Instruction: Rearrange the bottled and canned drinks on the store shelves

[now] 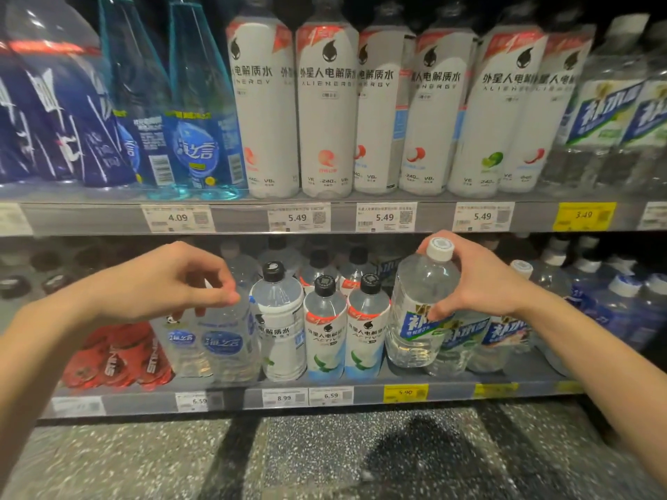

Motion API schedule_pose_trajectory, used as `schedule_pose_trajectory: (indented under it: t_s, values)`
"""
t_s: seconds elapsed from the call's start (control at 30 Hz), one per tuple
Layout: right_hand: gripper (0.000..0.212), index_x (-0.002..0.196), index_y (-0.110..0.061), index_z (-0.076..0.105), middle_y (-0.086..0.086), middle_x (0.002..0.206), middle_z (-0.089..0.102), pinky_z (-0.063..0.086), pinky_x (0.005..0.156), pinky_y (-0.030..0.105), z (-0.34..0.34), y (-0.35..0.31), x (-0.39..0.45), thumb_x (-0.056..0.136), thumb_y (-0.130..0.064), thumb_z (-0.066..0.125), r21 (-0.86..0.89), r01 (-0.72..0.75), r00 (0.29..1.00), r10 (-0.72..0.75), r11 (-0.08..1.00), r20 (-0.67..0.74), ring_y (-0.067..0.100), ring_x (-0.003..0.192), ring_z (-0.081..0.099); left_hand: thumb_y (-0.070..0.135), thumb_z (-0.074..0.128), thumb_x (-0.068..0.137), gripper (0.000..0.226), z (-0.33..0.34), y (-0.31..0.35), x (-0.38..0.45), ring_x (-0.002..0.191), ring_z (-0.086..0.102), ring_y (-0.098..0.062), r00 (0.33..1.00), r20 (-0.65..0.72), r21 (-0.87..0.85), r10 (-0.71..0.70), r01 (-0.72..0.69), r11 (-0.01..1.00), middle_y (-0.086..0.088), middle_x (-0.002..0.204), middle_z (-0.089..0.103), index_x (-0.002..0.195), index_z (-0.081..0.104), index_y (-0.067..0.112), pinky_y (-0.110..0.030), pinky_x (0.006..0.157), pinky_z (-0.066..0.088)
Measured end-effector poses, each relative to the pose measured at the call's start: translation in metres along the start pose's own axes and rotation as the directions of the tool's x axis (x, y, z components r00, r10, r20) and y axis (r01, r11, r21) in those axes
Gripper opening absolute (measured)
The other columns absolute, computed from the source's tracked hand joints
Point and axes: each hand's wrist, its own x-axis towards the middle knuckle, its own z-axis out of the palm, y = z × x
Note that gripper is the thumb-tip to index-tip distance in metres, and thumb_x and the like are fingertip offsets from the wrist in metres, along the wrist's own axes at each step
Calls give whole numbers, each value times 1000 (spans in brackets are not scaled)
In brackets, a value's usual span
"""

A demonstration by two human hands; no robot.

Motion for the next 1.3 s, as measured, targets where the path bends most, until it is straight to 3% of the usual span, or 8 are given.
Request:
schedule_pose_trajectory:
  t_s: [0.23,0.47,0.57,0.67,0.77,1.0,1.13,1.3]
  values:
    - [80,109,-27,57,-11,101,68,54,84,39,21,2,-2,42,-22,100,-85,-54,998,53,995,-18,15,97,64,39,75,77,11,1,-5,-2,60,63,-13,1000,4,-1,-29,29,1000,0,71,71,79,77,28,-29,52,51]
    - [93,119,-24,44,-5,100,62,50,74,35,35,8,0,46,-21,101,-164,-77,997,75,983,-17,18,91,59,41,78,76,8,-12,-27,-8,54,60,-2,990,5,125,-140,138,982,12,71,73,76,77,33,-16,58,48]
    - [96,118,-31,37,1,93,62,54,71,41,40,9,1,47,-22,101,-236,-78,997,82,969,8,22,83,60,38,84,75,12,-18,-51,-8,59,61,4,967,-189,374,-171,232,898,18,70,71,79,75,32,-23,65,51]
    - [95,119,-30,34,-7,88,55,48,64,35,43,8,2,51,-26,101,-347,-76,993,102,935,60,20,79,58,28,92,68,29,-19,-73,-7,71,63,-16,903,-417,458,-105,309,833,7,77,67,88,73,23,-36,69,51]
    - [95,118,-28,31,-6,85,49,45,64,35,43,1,6,52,-30,100,-443,-88,986,141,892,88,23,81,57,29,93,66,46,-18,-87,-5,79,56,-27,878,-452,494,-156,392,776,-3,86,61,102,68,16,-40,73,50]
    - [92,117,-28,35,-4,77,57,49,66,39,37,-5,12,51,-31,100,-499,-74,978,160,863,132,15,73,57,47,70,87,66,13,-94,-4,108,63,-38,836,-409,255,-367,490,833,-19,123,65,138,44,14,-40,87,48]
    - [96,118,-33,36,-4,76,57,52,69,41,34,-5,16,48,-31,100,-511,-66,973,168,857,157,14,73,57,58,68,84,55,26,-99,1,67,73,-35,753,-449,-88,-481,499,862,-8,102,64,114,44,18,-42,63,60]
    - [97,124,-32,37,-1,73,59,47,63,37,34,-2,21,50,-31,99,-526,-77,966,193,847,170,17,75,59,63,73,79,46,28,-116,9,69,70,-33,724,-537,-56,-433,481,875,-5,93,68,89,55,21,-48,70,61]
